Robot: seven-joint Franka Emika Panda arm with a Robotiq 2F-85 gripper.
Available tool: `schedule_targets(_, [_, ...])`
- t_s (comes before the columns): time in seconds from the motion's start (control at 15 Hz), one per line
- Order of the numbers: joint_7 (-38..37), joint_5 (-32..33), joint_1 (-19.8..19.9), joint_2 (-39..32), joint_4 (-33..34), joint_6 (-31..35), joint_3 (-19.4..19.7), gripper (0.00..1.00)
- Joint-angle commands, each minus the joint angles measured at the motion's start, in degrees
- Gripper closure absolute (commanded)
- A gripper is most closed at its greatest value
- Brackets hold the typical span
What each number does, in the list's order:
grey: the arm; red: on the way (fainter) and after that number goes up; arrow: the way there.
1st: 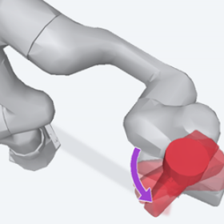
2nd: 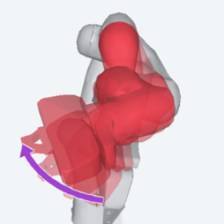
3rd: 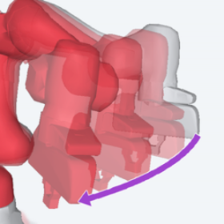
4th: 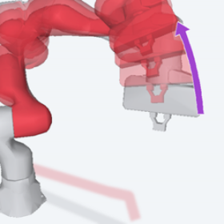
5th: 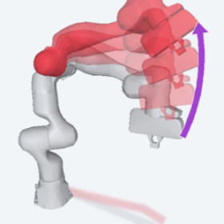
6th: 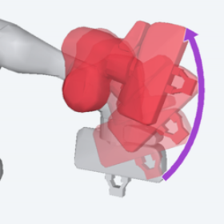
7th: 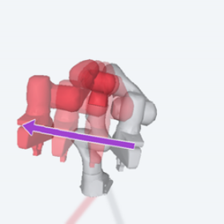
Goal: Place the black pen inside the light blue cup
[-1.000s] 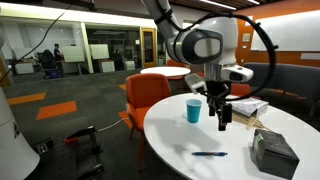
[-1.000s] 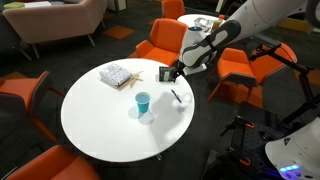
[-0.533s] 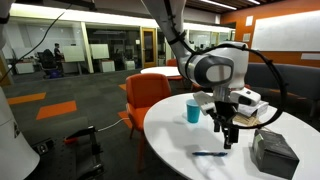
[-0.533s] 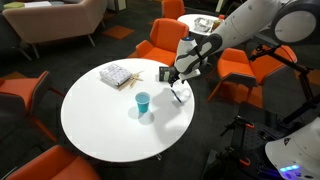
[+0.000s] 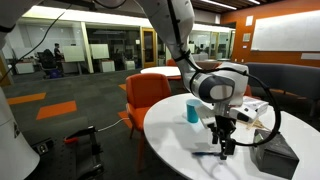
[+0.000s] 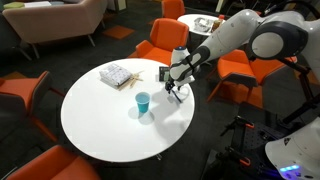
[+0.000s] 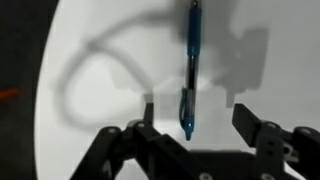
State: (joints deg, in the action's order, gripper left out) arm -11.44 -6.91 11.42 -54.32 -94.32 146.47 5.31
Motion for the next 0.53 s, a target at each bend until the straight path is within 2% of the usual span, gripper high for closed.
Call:
schedule_targets(0.0, [-0.5,-1.6,-0.1,-2.0,4.0,-3.8,0.4,0.46])
schedule_targets(0.2, [-0.5,-1.6,-0.2,-2.8,5.4,-4.5,0.5,0.60])
schedule_targets(0.47, [-0.5,-1.6,-0.5,-3.2,6.0,-4.5,0.5,0.95])
